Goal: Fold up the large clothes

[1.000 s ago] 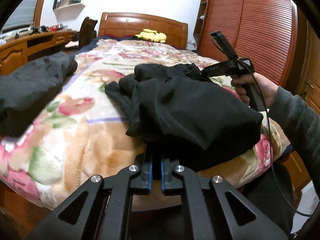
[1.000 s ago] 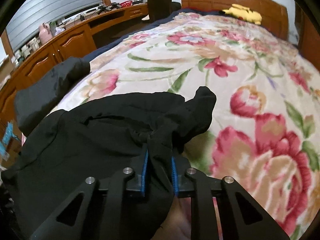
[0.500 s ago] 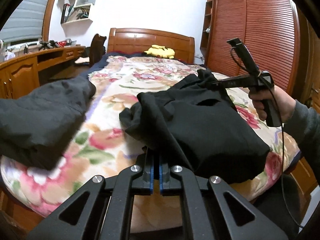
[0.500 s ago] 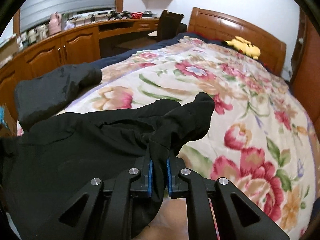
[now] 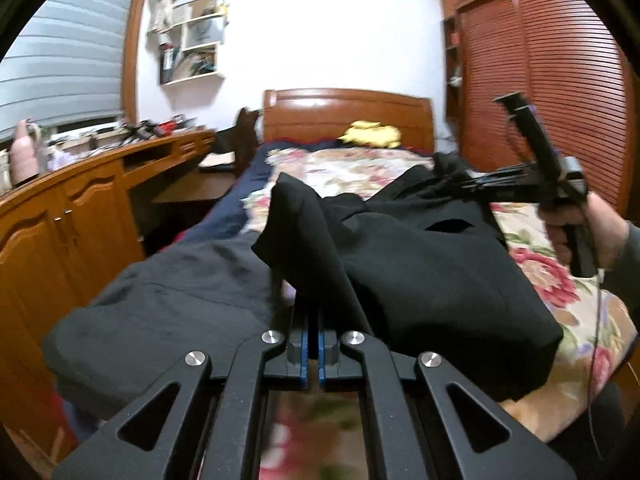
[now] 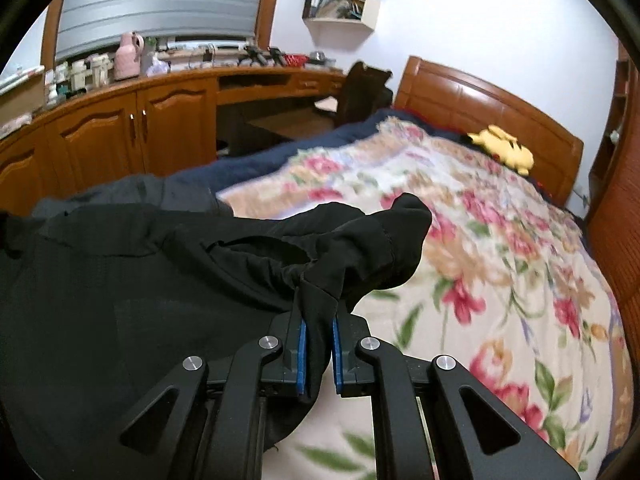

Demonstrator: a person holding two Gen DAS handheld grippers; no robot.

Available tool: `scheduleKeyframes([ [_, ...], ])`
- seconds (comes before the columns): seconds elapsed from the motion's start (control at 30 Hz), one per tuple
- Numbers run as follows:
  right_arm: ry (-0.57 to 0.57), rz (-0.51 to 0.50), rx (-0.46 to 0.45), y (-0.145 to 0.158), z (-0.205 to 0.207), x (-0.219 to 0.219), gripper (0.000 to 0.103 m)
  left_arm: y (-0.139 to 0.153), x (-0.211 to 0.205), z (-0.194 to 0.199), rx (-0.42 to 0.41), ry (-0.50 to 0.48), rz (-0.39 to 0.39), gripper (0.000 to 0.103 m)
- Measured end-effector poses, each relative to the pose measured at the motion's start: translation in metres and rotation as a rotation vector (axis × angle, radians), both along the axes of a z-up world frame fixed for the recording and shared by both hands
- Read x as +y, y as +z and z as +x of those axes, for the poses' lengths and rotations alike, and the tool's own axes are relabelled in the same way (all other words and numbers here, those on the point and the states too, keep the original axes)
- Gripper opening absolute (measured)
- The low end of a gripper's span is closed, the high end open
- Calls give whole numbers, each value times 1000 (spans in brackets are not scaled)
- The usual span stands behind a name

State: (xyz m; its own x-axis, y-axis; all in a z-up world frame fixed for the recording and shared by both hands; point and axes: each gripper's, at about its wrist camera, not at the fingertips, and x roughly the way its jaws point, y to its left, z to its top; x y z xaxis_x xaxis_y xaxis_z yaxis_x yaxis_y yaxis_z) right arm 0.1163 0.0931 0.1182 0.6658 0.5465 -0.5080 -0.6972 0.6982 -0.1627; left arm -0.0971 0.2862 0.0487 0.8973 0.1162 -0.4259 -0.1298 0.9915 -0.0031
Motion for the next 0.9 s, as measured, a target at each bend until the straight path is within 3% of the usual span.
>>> scheduleKeyframes([
  [0.27,23,-19,-61,18,6,58,9,9,47,5,-26,83,56,3],
  [0.57,132,46,-90,17,3,126,9,5,125,-20,-49,277,54,3],
  [0.7,189,77,-94,-3,-3,157,10,-15,156,-33,-23,375,44,3],
  [0.77,205,84,-72,-24,-1,168,10,-37,168,-34,32,405,29,3],
  [0.9,165,-4,-36,-75,19,185,12,-61,171,-33,65,429,19,3],
])
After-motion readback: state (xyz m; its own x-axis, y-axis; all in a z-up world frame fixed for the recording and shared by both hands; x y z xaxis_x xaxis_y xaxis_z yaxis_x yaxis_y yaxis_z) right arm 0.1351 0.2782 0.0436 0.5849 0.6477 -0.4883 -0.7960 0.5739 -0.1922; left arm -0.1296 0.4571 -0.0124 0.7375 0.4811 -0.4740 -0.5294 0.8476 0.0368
